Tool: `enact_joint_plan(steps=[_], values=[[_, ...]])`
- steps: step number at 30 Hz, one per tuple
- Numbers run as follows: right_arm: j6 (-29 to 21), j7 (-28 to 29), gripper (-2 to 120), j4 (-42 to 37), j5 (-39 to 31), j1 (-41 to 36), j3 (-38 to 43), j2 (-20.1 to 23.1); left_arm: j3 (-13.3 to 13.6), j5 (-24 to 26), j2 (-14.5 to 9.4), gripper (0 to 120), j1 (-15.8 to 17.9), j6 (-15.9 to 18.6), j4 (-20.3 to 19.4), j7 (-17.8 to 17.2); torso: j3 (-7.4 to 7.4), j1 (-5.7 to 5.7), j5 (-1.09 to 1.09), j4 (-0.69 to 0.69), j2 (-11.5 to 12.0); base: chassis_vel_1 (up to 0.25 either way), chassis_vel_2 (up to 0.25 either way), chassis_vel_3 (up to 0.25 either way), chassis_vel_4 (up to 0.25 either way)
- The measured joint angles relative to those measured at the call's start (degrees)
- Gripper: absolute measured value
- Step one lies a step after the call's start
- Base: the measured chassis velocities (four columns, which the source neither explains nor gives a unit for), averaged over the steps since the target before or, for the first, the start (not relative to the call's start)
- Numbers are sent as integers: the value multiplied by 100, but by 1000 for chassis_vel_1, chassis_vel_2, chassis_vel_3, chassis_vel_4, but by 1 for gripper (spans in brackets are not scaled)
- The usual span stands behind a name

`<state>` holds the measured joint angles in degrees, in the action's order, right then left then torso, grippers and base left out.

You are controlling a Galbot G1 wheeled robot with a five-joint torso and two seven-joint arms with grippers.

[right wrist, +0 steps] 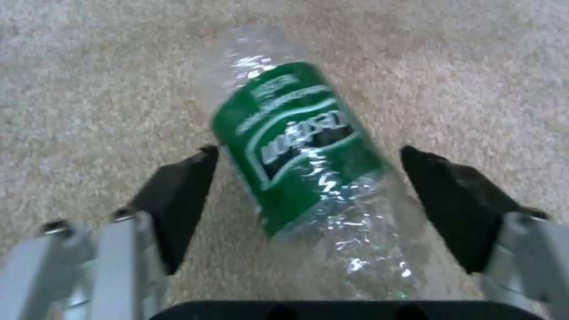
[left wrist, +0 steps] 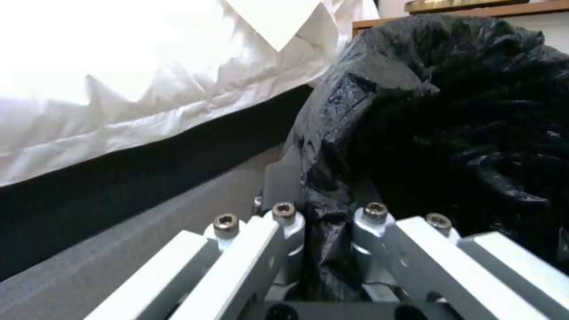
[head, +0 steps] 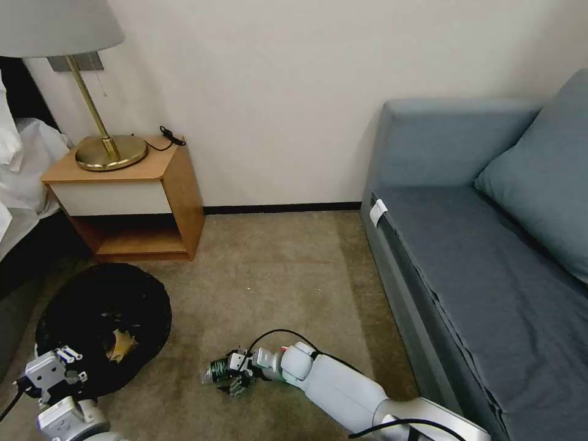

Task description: Pick up the trash bin, then pick up the garbage on the floor and place it into the trash bin.

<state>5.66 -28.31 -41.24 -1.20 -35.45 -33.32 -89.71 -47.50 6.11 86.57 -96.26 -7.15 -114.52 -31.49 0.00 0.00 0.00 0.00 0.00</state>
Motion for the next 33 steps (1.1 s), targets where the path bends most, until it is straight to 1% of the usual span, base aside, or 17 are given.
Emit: enact_joint_plan(steps=[2, 3, 4, 6, 7, 10, 11, 12, 13, 15, 16, 18, 19, 26, 30, 31, 33], values=[[32, 2, 66, 61, 39, -13, 5, -32, 13, -3, 7, 3, -38, -40, 15, 0, 0, 0, 0, 0, 0, 0, 0, 0, 0], [32, 2, 66, 61, 39, -13, 5, -32, 13, -3, 7, 3, -38, -40, 15, 0, 0, 0, 0, 0, 0, 0, 0, 0, 0], [44, 3, 63, 78, 54, -14, 6, -37, 14, -3, 8, 3, -45, -49, 18, -1, 0, 0, 0, 0, 0, 0, 0, 0, 0], [96, 6, 51, 141, 109, -27, 12, -57, 14, -4, 13, 3, -85, -93, 33, -1, 0, 0, 0, 1, 0, 0, 0, 0, 0], [96, 6, 51, 141, 109, -27, 12, -57, 14, -4, 13, 3, -85, -93, 33, -1, 0, 0, 0, 1, 0, 0, 0, 0, 0], [124, 7, 37, 169, 136, -48, 16, -71, 9, -4, 16, 3, -140, -145, 47, -3, 0, 0, 0, 1, 0, 0, 0, 0, 0], [124, 7, 37, 169, 136, -48, 16, -71, 9, -4, 16, 3, -140, -145, 47, -3, 0, 0, 0, 1, 0, 0, 0, 0, 0], [125, 7, 34, 171, 138, -50, 16, -72, 8, -4, 16, 3, -151, -152, 48, -4, 0, 0, 0, 1, 0, 0, 0, 0, 0], [127, 8, 28, 171, 148, -56, 19, -77, 3, -4, 20, 3, -179, -174, 48, -11, 0, 0, 0, 1, 0, 0, 0, 0, 0], [127, 8, 28, 171, 148, -58, 20, -77, 2, -4, 22, 3, -182, -176, 48, -12, 0, 0, 0, 1, 0, 0, 0, 0, 0], [128, 7, 23, 162, 154, -69, 18, -81, -2, -4, 30, 3, -211, -196, 47, -17, 0, 0, 0, 1, 0, 0, 0, 0, 0], [128, 5, 21, 160, 158, -73, 18, -82, -4, -4, 33, 3, -221, -204, 46, -18, 0, 0, 0, 1, 0, 0, 0, 0, 0], [130, 5, 17, 158, 170, -84, 18, -88, -9, -4, 39, 3, -243, -219, 38, -24, 0, 0, 0, 1, -1, 0, 0, 0, 0], [160, -47, 16, 179, 274, -124, 127, -127, -20, -12, 48, 3, -328, -242, -6, -37, 0, 0, 0, 0, 0, 0, 0, 0, 0], [249, -64, 16, 381, 403, -119, 400, -222, -19, -21, 49, 3, -363, -242, -53, -6, 0, 0, 2, -1, 0, 0, 0, 0, 0], [326, -65, 16, 563, 506, -77, 608, -248, -7, -29, 47, 3, -388, -239, -74, 27, 0, 0, 4, -2, 0, 0, 0, 0, 0], [370, -65, 16, 702, 568, -19, 769, -254, 1, -41, 47, 3, -404, -236, -86, 40, 0, 0, 3, -2, -1, 0, 0, 0, 0]])
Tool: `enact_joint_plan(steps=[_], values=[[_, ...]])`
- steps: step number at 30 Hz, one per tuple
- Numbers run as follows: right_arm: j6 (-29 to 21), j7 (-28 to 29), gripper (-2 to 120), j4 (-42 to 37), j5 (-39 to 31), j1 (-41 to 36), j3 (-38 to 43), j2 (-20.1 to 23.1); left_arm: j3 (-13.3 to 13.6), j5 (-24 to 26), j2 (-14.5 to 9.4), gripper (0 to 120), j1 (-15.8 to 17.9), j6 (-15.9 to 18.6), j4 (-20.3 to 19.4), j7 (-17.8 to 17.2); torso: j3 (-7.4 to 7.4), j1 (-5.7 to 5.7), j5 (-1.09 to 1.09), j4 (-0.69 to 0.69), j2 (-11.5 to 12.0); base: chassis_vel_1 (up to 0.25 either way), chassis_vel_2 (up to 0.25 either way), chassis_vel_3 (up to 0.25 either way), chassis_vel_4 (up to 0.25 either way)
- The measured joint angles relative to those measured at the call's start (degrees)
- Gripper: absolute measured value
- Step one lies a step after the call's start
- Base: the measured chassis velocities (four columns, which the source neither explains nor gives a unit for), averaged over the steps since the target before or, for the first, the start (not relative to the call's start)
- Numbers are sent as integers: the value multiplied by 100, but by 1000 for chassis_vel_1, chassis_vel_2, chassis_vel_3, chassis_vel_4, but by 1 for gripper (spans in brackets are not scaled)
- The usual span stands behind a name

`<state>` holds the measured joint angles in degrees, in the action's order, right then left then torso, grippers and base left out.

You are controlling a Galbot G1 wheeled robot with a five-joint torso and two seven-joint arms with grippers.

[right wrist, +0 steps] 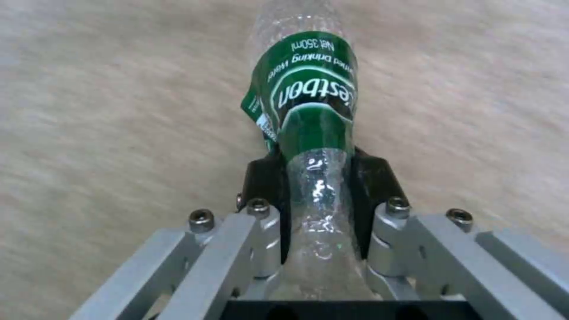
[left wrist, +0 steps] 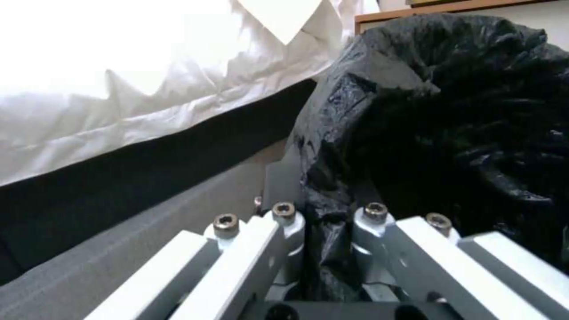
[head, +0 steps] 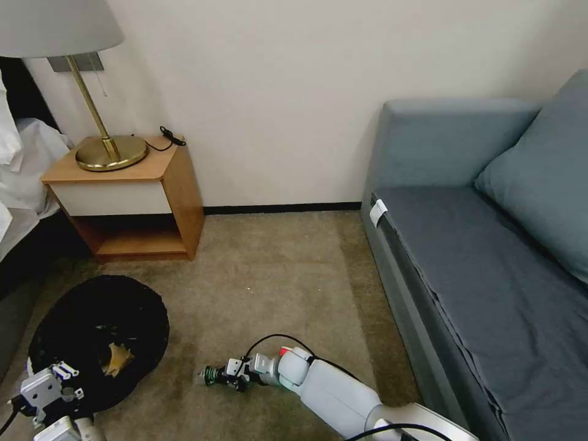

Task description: Pick up the trash bin, then pick up the garbage on the floor and place it into the trash bin.

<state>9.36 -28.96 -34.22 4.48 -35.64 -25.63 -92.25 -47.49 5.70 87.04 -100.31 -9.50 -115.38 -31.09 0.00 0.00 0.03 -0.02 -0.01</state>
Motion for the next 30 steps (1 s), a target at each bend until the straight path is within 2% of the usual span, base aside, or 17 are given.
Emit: enact_joint_plan(steps=[5, 13, 27, 30], values=[[52, 21, 16, 444, 111, 304, 668, 5, 23, -30, -1, 3, -45, 2, -20, 12, 1, 0, -5, 1, 1, 0, 0, 0, 0], [53, 161, 16, 742, 106, 714, 1508, 10, 119, -64, -8, 3, -123, -46, -14, 2, 1, -1, -3, 3, 1, 0, 0, 0, 0], [11, 238, 16, 789, -109, 1107, 2565, 11, 240, -101, -35, 3, -237, -142, 43, -43, 1, -1, -3, 2, 1, 0, 0, 0, 0], [-57, 282, 16, 546, -336, 1209, 2751, 11, 307, -203, -36, 3, -251, -170, 69, -69, 1, -1, -3, 3, 1, 0, 0, 0, 0]])
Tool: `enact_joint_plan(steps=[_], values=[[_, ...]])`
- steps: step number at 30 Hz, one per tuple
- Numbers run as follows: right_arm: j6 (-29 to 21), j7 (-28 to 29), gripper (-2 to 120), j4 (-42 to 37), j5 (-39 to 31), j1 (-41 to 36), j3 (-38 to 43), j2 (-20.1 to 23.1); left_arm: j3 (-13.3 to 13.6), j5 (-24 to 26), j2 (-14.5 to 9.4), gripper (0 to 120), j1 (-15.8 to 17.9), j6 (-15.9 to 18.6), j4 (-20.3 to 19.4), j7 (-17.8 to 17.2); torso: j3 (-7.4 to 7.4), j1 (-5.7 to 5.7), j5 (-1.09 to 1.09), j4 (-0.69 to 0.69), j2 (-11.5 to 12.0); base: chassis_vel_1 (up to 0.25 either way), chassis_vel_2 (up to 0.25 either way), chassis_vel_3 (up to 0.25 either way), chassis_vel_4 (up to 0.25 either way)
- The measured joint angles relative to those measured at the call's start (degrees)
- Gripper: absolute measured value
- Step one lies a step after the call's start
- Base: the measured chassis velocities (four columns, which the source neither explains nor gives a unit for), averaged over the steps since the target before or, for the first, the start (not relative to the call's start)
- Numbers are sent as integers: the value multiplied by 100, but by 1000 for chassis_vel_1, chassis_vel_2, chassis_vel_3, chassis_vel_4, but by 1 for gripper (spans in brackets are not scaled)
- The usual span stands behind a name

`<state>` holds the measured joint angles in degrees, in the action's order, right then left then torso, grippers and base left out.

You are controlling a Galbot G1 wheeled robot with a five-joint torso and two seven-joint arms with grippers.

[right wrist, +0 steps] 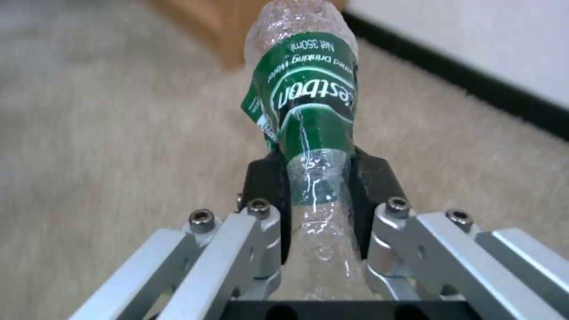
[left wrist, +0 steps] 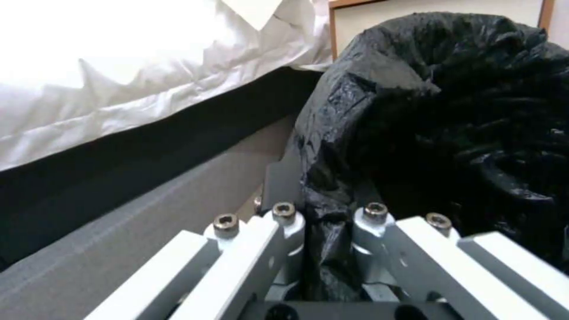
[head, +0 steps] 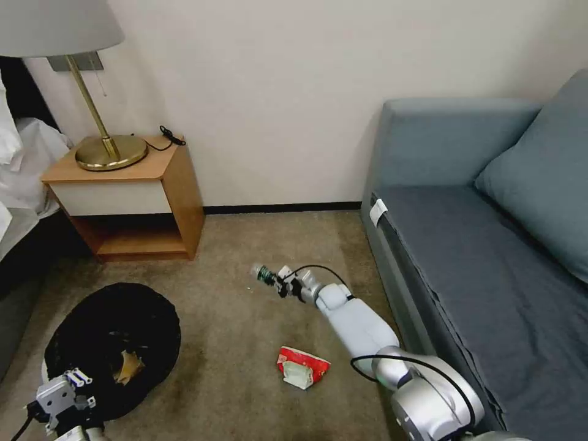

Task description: Pick up the trash bin, then pick up the garbage on the floor and place it into the trash bin.

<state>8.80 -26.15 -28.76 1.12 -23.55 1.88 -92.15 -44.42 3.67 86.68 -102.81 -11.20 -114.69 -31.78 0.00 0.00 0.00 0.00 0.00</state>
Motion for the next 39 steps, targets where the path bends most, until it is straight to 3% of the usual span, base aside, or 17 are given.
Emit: enact_joint_plan(steps=[5, 11, 22, 33, 39], values=[[-171, 124, 16, -679, -435, -69, 5, 1, 110, -171, 50, 3, -25, -34, 20, -32, 0, 0, -1, 0, 0, 0, 0, 0, 0], [-672, 352, 16, -2474, -1339, -574, -825, 0, 163, -220, 87, 3, -23, -63, 56, -75, 0, 0, 0, -2, 0, 0, 0, 0, 0], [-1164, 610, 16, -4561, -2069, -1304, -2000, 1, 205, -364, 93, 3, -153, -49, -68, -98, -1, 0, -1, -2, 0, 0, 0, 0, 0], [-971, 606, 16, -4566, -1450, -2133, -2398, 2, 217, -359, 134, 3, -171, -61, -116, -136, -1, 0, -1, 0, 0, 0, 0, 0, 0], [-899, 602, 16, -4477, -1366, -2209, -2444, 1, 294, -364, 174, 3, -185, -25, -227, -136, -1, 0, 0, 0, 0, 0, 0, 0, 0]])
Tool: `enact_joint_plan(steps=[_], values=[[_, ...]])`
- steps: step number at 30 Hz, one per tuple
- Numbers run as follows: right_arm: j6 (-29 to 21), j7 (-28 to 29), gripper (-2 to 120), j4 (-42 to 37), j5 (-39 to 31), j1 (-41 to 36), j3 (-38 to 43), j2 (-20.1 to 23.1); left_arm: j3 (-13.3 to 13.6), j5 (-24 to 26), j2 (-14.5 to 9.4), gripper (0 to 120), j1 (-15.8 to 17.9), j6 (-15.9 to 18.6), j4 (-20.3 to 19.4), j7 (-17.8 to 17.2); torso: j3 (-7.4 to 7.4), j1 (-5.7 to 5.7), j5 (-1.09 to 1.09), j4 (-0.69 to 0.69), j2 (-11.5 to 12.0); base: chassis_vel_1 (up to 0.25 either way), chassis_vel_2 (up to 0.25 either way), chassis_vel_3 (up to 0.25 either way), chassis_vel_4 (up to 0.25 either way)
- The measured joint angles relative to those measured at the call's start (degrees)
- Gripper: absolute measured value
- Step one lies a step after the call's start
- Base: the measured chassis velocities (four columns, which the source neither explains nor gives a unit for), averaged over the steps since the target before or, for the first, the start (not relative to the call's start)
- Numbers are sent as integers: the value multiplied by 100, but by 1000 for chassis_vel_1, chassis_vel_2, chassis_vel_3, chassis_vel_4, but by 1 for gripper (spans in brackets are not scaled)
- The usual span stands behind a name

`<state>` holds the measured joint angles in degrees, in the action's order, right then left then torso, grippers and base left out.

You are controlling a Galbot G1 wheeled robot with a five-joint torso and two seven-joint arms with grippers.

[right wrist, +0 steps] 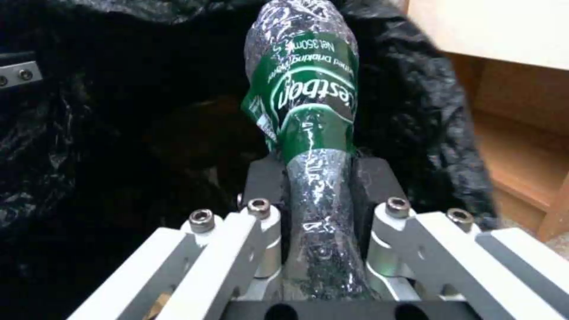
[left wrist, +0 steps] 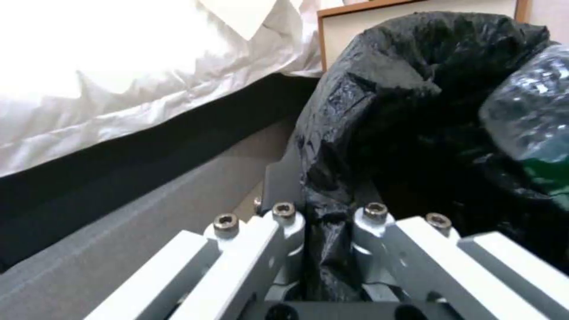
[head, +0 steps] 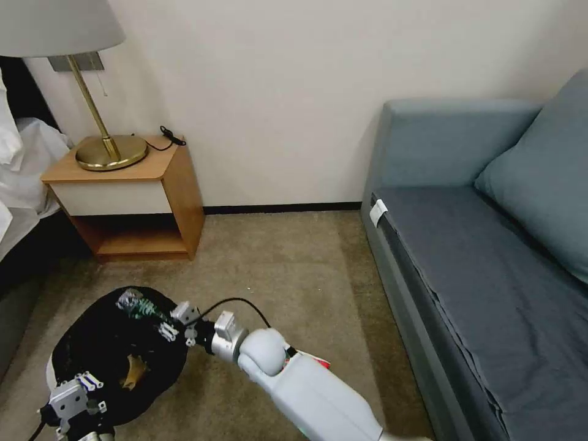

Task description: Pick up the trash bin, then pick up the garbage on the floor and place it into the trash bin.

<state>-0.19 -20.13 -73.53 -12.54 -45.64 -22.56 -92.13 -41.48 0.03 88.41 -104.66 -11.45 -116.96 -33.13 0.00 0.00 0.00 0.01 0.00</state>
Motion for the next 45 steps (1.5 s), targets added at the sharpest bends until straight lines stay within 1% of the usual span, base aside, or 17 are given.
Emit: enact_joint_plan(steps=[9, 10, 11, 15, 16, 17, 18, 19, 22, 23, 25, 26, 29, 30, 33, 40, 45], values=[[51, 130, 16, 87, 20, 10, -195, 0, 84, -47, 28, 3, -59, -18, 33, 0, 0, 0, 0, -1, 0, 0, 0, 0, 0], [62, 161, 20, 126, 56, 5, -221, -1, 86, -48, 29, 3, -60, -20, 38, 0, 0, 0, 1, -1, 0, 0, 0, 0, 0], [62, 161, 20, 126, 56, 5, -221, -1, 86, -48, 29, 3, -60, -20, 38, 0, 0, 0, 1, -1, 0, 0, 0, 0, 0], [101, 254, 40, 217, 178, -79, -296, 0, 87, -50, 28, 3, -78, -55, 76, -4, 0, 0, 0, 0, 0, 0, 0, 0, 0], [101, 254, 40, 217, 178, -79, -296, 0, 87, -50, 28, 3, -78, -55, 76, -4, 0, 0, 0, 0, 0, 0, 0, 0, 0], [104, 263, 43, 218, 194, -94, -306, 0, 88, -50, 29, 3, -71, -58, 90, -6, 0, 0, 1, -1, 0, 0, 0, 0, 0], [108, 270, 50, 219, 199, -103, -308, -1, 93, -51, 28, 3, -49, -58, 112, -6, 0, 0, 1, -1, 0, 0, 0, 0, 0], [108, 270, 50, 219, 199, -103, -308, -1, 93, -51, 28, 3, -49, -58, 112, -6, 0, 0, 1, -1, 0, 0, 0, 0, 0], [129, 289, 65, 221, 207, -108, -284, 0, 108, -67, 25, 3, 21, -59, 165, 1, 0, 0, 0, 0, 0, 0, 0, 0, 0], [129, 289, 65, 221, 207, -108, -284, 0, 108, -67, 25, 3, 21, -59, 165, 1, 0, 0, 0, 0, 0, 0, 0, 0, 0], [155, 298, 75, 227, 220, -108, -254, 0, 108, -75, 13, 3, 48, -59, 184, 11, 0, 0, 0, 0, 0, 0, 0, 0, 0], [155, 298, 75, 227, 220, -108, -254, 0, 108, -75, 13, 3, 48, -59, 184, 11, 0, 0, 0, 0, 0, 0, 0, 0, 0], [182, 310, 90, 249, 239, -108, -207, -1, 95, -77, -4, 3, 81, -59, 227, 19, 1, 0, 0, 0, 0, 0, 0, 0, 0], [182, 310, 90, 249, 239, -108, -207, -1, 95, -77, -4, 3, 81, -59, 227, 19, 1, 0, 0, 0, 0, 0, 0, 0, 0], [204, 317, 99, 261, 244, -79, -147, -1, 67, -66, -35, 3, 116, -63, 295, 23, 0, 0, 0, -1, 0, 0, 0, 0, 0], [251, 430, 100, 222, 147, 65, 88, -1, -30, -18, -111, 3, 201, -103, 397, 53, 1, 0, 0, -1, 0, 0, 0, 0, 0], [300, 499, 100, 192, 93, 155, 274, -1, -48, 39, -177, 3, 157, -134, 420, 52, 1, 0, 1, -1, 0, 0, 0, 0, 0]])
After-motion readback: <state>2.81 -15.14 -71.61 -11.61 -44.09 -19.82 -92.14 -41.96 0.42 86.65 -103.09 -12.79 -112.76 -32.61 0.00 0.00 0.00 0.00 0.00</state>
